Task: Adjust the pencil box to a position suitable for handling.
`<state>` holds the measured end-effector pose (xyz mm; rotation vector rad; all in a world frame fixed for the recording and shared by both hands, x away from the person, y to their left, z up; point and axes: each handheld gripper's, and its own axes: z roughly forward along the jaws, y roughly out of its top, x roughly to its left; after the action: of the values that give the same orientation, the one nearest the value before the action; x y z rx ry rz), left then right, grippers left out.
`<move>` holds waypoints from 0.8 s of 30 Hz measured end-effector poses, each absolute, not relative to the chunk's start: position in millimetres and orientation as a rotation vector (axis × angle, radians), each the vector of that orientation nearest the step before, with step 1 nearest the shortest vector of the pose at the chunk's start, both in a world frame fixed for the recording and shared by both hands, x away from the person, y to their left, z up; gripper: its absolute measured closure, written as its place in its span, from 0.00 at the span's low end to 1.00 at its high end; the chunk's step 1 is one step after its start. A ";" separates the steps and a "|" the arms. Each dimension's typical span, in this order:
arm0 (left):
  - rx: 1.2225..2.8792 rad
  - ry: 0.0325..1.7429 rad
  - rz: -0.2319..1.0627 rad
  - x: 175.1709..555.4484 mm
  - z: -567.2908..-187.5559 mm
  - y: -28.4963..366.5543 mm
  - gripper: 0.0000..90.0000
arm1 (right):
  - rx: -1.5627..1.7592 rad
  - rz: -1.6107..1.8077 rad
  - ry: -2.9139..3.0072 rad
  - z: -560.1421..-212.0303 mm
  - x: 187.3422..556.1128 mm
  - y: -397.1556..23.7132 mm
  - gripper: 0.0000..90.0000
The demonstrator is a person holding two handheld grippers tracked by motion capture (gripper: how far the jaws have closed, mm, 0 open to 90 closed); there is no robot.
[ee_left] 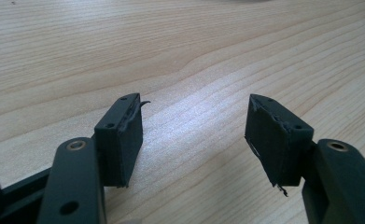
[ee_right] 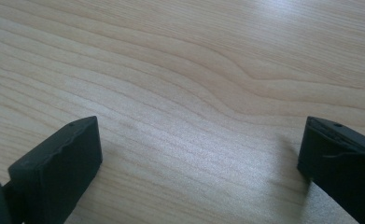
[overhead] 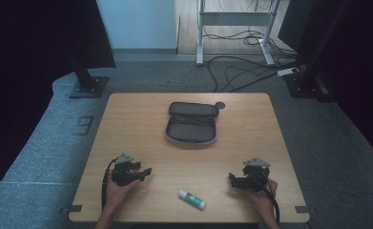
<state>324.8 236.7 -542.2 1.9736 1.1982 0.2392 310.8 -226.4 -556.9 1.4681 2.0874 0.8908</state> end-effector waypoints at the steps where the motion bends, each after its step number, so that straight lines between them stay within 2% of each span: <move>1: 1.972 1.200 0.239 324.7 -542.3 236.5 0.41 | 1.469 0.890 2.086 -556.9 311.0 -226.4 0.00; 9: 1.976 1.206 0.242 325.3 -543.6 237.0 0.41 | 1.466 0.892 2.087 -556.9 314.4 -226.1 0.00; 24: 1.975 1.205 0.240 324.8 -542.9 236.0 0.41 | 1.490 0.899 2.031 -555.7 308.6 -228.8 0.12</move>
<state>324.8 236.0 -542.9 1.9749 1.2045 0.2403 308.6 -228.8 -555.7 1.4901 2.0306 0.8990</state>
